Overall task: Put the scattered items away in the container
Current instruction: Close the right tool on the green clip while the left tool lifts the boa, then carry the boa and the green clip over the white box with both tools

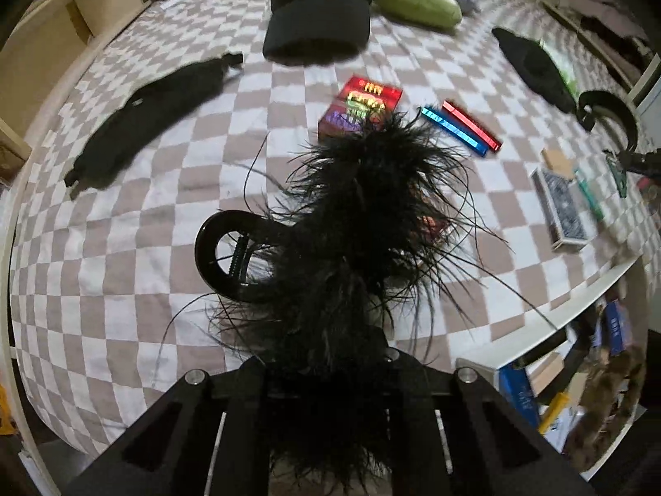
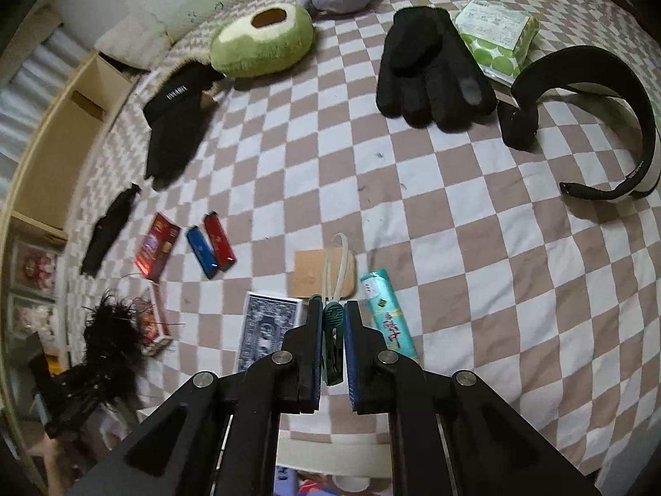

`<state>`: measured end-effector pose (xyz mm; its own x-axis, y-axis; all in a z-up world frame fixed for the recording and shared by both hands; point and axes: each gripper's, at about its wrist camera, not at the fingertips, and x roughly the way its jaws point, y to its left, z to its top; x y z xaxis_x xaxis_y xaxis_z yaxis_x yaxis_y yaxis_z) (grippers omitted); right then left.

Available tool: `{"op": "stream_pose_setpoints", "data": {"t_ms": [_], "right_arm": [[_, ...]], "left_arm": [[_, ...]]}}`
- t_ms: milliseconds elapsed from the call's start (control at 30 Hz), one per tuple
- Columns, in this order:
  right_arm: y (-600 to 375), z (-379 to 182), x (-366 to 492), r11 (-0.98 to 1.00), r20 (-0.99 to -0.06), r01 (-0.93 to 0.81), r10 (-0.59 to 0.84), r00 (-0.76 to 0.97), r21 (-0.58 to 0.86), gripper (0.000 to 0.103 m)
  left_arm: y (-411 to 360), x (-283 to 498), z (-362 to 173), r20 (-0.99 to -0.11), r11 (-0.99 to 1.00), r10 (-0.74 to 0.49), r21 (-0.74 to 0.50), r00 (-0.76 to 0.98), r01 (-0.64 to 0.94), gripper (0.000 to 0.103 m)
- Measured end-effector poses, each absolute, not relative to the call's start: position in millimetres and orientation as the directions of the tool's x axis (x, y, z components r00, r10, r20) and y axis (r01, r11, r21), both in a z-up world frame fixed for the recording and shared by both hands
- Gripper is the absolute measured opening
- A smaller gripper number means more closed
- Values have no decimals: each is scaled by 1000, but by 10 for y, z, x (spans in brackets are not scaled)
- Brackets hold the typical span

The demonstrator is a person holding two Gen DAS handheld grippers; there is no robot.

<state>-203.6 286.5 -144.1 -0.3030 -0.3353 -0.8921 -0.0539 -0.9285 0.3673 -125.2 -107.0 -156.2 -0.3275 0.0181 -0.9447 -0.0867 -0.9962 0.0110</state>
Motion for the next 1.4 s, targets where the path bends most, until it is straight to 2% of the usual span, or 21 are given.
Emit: {"op": "stream_pose_setpoints", "data": {"t_ms": [200,300,767,1100,1400], "right_arm": [[2901,-1235,-1972,-898,-852,-48,-396,-343,437,11],[2928,-1123,-1932,-879,-827,-45,-428,-364,474,11],[2931,-632,-1645,-775,-689,41,-583,-432,630,11],[2786,-405,-1352,-699,-603,148,-689,-402,700,11],[2628,-405,-1113,-642,-568,208,-758,-322,738,11]], "left_arm": [[-954,-1196,-1246,-912,-995,58,-22,-407,-92,14],[-922,-1191,-1087,-889,-994,103,-76,-447,-77,14],[-541,-939,-448,-779,-964,260,-178,-571,-196,14],[-225,-655,-410,-775,-929,339,-187,-533,-319,14],[101,-337,-601,-811,-888,377,-179,-448,-424,14]]}}
